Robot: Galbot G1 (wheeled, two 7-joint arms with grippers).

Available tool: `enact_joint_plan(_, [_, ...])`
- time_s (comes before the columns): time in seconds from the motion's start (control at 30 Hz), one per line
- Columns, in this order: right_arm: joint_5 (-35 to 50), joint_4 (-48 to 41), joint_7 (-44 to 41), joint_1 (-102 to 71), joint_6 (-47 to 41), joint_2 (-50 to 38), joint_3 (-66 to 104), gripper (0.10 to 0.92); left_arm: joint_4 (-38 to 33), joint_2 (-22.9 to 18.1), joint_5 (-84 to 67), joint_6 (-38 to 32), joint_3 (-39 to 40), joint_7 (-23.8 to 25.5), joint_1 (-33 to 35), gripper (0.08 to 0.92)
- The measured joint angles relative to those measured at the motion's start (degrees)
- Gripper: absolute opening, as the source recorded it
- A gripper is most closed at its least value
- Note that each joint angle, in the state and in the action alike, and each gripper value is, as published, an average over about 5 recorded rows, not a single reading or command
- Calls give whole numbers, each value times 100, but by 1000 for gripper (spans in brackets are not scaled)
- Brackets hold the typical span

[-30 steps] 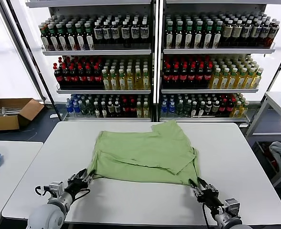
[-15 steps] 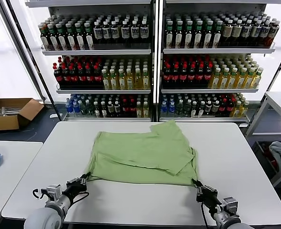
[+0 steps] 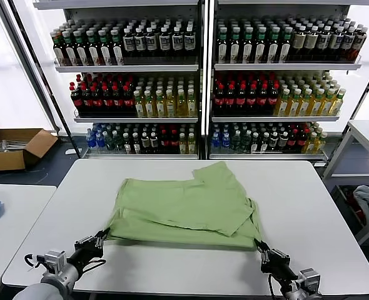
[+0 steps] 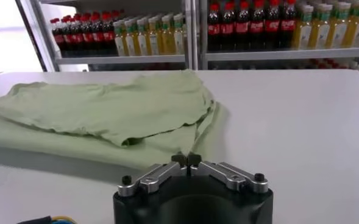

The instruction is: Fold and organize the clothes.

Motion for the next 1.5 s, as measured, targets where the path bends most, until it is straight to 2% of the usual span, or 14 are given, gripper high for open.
enact_joint_plan(0.63, [-875,718,63,-1235,91,274,24,119,-715,68,500,59,-703,-63,1588,84])
enact_joint_plan(0.7, [-920,750,91,-1256,75,262,39,151,-783,53,551,104,-731,-73,1707,84])
enact_joint_plan(0.8, [-965,809,127,-1258,35,239,81,248,-872,39,606,170,-787,-100,1837,98])
enact_joint_plan(1.2, [-276,994,232,-663,-200,-57,392,595,-1153,188,408,409,-1153,-140,1903,436])
enact_joint_plan(1.43, [534,495,197,683,-627,-528,212,782,-931,517,127,377,-1082,-47,1409,635])
enact_joint_plan(1.5, [726,213,110,1184,-755,-654,62,807,-791,642,16,341,-981,-7,1173,696])
